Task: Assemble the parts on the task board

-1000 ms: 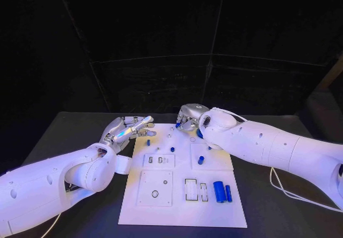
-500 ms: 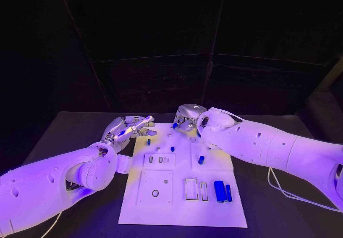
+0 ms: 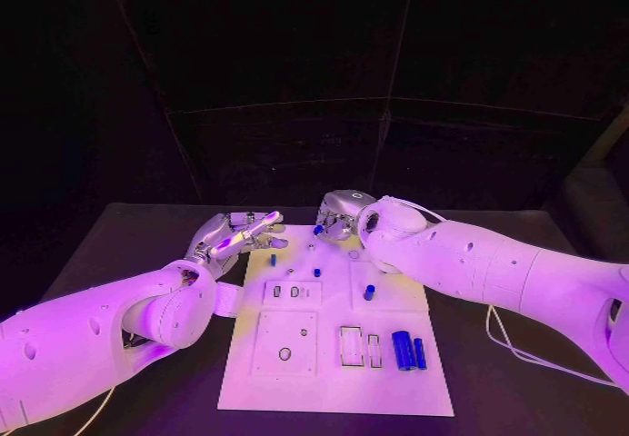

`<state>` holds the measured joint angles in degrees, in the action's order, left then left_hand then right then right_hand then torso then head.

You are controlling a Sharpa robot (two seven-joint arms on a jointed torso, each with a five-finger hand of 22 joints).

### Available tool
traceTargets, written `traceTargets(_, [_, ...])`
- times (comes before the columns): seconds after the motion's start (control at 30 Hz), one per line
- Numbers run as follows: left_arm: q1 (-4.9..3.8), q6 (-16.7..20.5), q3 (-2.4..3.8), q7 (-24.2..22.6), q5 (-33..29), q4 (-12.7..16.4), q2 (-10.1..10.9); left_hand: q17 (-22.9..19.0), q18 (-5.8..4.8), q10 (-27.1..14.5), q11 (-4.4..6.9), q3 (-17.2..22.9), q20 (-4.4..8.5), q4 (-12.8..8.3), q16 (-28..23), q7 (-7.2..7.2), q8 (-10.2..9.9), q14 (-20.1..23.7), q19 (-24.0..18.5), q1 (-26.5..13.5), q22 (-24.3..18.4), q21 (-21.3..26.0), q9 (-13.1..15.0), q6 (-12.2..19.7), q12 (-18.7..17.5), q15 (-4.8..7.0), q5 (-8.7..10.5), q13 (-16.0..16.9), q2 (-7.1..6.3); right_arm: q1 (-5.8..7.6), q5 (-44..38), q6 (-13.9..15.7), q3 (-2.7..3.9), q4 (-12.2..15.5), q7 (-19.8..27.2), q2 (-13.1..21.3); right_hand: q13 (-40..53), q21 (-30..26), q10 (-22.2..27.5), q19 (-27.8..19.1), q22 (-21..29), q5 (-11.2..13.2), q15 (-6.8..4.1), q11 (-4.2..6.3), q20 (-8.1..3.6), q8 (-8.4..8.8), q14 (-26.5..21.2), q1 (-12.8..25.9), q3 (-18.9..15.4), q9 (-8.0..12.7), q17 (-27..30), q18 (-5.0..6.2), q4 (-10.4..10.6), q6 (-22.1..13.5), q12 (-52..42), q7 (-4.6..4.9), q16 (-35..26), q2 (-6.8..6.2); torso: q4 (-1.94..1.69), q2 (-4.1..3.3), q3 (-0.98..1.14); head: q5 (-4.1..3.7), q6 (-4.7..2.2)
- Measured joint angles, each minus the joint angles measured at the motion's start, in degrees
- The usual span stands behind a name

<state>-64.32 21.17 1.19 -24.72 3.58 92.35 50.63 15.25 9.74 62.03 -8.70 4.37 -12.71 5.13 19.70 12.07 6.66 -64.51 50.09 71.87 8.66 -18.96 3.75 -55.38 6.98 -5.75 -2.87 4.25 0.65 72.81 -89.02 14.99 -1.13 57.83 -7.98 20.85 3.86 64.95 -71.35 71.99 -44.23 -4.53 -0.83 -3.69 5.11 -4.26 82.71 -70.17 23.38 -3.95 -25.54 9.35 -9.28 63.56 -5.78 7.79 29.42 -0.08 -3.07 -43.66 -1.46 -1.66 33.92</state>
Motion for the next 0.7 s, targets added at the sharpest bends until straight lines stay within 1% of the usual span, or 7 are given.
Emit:
traceTargets(0.37, [-0.09,-0.1,0.0,0.0,0.0,-0.1,-0.1,0.0,0.0,0.0,0.0,-0.2,0.0,-0.2,0.0,0.0,0.0,0.0,0.0,0.0,0.0,0.0,0.0,0.0,0.0,0.0,0.0,0.0,0.0,-0.02,0.0,-1.1,-0.03,-0.8,0.0,-0.8,0.0,0.0,0.0,0.0,0.0,0.0,0.0,0.0,0.0,0.0,0.0,0.3,0.3,0.0,-0.1,0.0,0.3,-0.2,0.1,0.04,0.0,-0.33,-0.04,-0.04,0.01,0.1,0.12])
traceTargets(0.47, [-0.1,-0.1,0.0,0.1,0.0,-0.1,-0.1,0.0,0.0,0.0,0.0,-0.2,0.0,-0.2,0.0,0.0,0.0,0.0,0.0,0.0,0.0,0.0,0.0,0.0,0.0,0.0,0.0,0.0,0.0,-0.02,0.0,-1.2,-0.02,-1.0,0.0,-0.9,0.0,0.0,0.6,0.0,0.0,0.0,0.0,-0.53,-0.01,0.29,0.0,0.3,0.6,0.0,-0.2,0.0,0.6,-0.6,0.8,0.42,0.0,-0.95,-0.02,-0.06,0.01,0.12,0.2])
traceTargets(0.53, [-0.11,-0.1,0.0,0.1,0.0,-0.1,-0.1,0.0,0.0,0.0,0.0,-0.2,0.0,-0.2,0.0,0.0,0.0,0.0,0.0,0.0,0.0,0.0,0.0,0.0,0.0,0.0,0.0,0.0,0.0,-0.02,0.0,-1.3,-0.02,-1.1,-0.1,-0.9,-0.1,0.0,1.5,-0.5,0.2,0.0,0.0,-0.74,0.11,0.51,0.0,0.4,0.8,0.1,-0.3,0.0,0.8,-1.3,1.1,0.62,0.0,-1.77,0.01,-0.07,0.02,0.12,0.2])
traceTargets(0.57, [-0.12,-0.1,0.0,0.1,0.0,-0.1,-0.1,0.0,0.0,0.0,0.0,-0.2,0.0,-0.2,0.0,0.0,0.0,0.0,0.0,0.0,0.0,0.0,0.0,0.0,0.0,0.0,0.0,0.0,0.0,-0.02,0.0,-1.3,-0.03,-1.1,-0.1,-1.0,-0.1,0.0,2.4,-0.8,0.5,0.0,0.04,-0.85,0.26,0.62,0.0,0.5,0.9,0.1,-0.3,0.01,0.9,-2.1,1.5,0.88,0.0,-2.1,0.01,-0.07,0.02,0.12,0.2])
traceTargets(0.6, [-0.13,-0.1,0.0,0.1,0.0,-0.1,-0.1,0.0,0.0,0.0,0.0,-0.2,0.0,-0.2,0.0,0.0,0.0,0.0,0.0,0.0,0.0,0.0,0.0,0.0,0.0,0.0,0.0,0.0,0.0,-0.02,0.0,-1.4,-0.03,-1.2,-0.1,-1.0,-0.2,-0.1,3.5,-1.4,1.1,0.0,0.52,-1.21,0.35,0.62,-0.1,0.5,0.8,0.2,-0.4,0.0,0.9,-3.5,1.8,1.33,0.0,-2.85,0.01,-0.07,0.02,0.13,0.21])
traceTargets(0.67, [-0.14,-0.1,0.0,0.1,0.0,-0.2,-0.1,0.0,0.0,0.0,0.0,-0.2,0.0,-0.2,-0.1,0.0,0.0,0.0,0.0,0.0,0.0,0.0,0.0,0.0,0.0,0.0,0.0,0.0,0.0,-0.02,0.0,-1.4,-0.03,-1.3,-0.2,-1.0,-0.2,-1.7,6.4,-3.2,3.9,0.0,1.15,-2.07,0.84,0.61,-0.1,0.6,0.3,0.4,-0.6,0.0,1.4,-8.3,2.0,2.13,0.0,-4.19,0.02,-0.07,0.02,0.13,0.24])
traceTargets(0.7, [-0.15,-0.1,0.0,0.1,0.0,-0.2,-0.1,0.0,0.0,0.0,0.0,0.0,0.0,-0.3,-0.2,0.0,0.0,0.0,0.0,0.0,0.0,0.0,0.0,0.0,0.0,0.0,0.0,0.0,0.0,-0.02,0.0,-1.3,-0.04,-1.3,-0.3,-1.0,-0.2,-2.9,8.3,-4.2,5.8,0.0,1.26,-2.27,1.04,0.61,-0.2,0.6,-0.1,0.4,-0.6,0.0,1.8,-12.1,2.0,2.36,0.0,-4.9,0.02,-0.07,0.02,0.13,0.25])
